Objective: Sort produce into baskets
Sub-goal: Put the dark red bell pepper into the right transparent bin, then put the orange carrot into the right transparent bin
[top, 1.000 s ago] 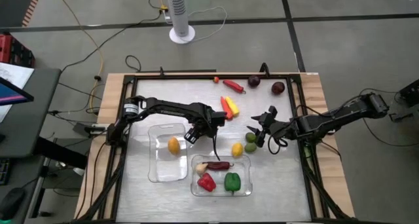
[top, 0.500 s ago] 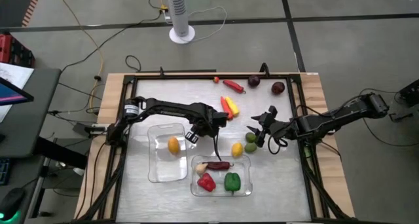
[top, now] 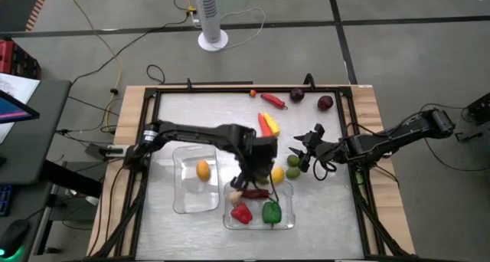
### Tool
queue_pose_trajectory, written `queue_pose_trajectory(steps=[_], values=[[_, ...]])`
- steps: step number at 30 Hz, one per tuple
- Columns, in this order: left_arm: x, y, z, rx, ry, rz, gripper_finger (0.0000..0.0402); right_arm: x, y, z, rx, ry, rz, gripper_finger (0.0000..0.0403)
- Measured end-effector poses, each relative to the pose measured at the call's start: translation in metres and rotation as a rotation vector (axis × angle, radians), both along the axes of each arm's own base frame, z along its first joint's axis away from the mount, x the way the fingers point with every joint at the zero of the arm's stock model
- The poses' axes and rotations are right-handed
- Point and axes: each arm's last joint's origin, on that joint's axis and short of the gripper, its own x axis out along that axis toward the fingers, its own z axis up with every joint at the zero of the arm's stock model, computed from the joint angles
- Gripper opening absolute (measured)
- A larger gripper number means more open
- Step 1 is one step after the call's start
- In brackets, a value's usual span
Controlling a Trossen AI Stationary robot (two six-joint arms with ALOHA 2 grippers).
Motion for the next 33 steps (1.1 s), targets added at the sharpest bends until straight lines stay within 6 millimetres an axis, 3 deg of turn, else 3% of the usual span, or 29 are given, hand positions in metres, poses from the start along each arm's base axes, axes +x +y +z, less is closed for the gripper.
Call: queue_pose_trajectory(steps=[6,11,16,23,33], values=[[0.0,-0.041,0.003,-0.044,-0.047,-0.044,0.0137,0.0,0.0,0.0,0.0,-0.001,0.0,0.0248],[-0.001,-0.055,0.003,-0.036,-0.059,-0.038,0.0214,0.0,0.0,0.001,0.003,-0.008,-0.001,0.0248],[0.001,-0.053,0.003,0.12,-0.105,-0.004,0.0287,0.0,0.0,0.001,0.003,-0.008,-0.001,0.0248],[0.008,-0.016,-0.003,0.15,-0.097,0.104,0.0293,0.0,0.0,0.001,0.003,-0.008,-0.001,0.0248],[0.019,0.069,-0.048,0.305,-0.151,0.148,0.0252,0.0,0.0,0.0,0.006,-0.008,-0.003,0.0248]])
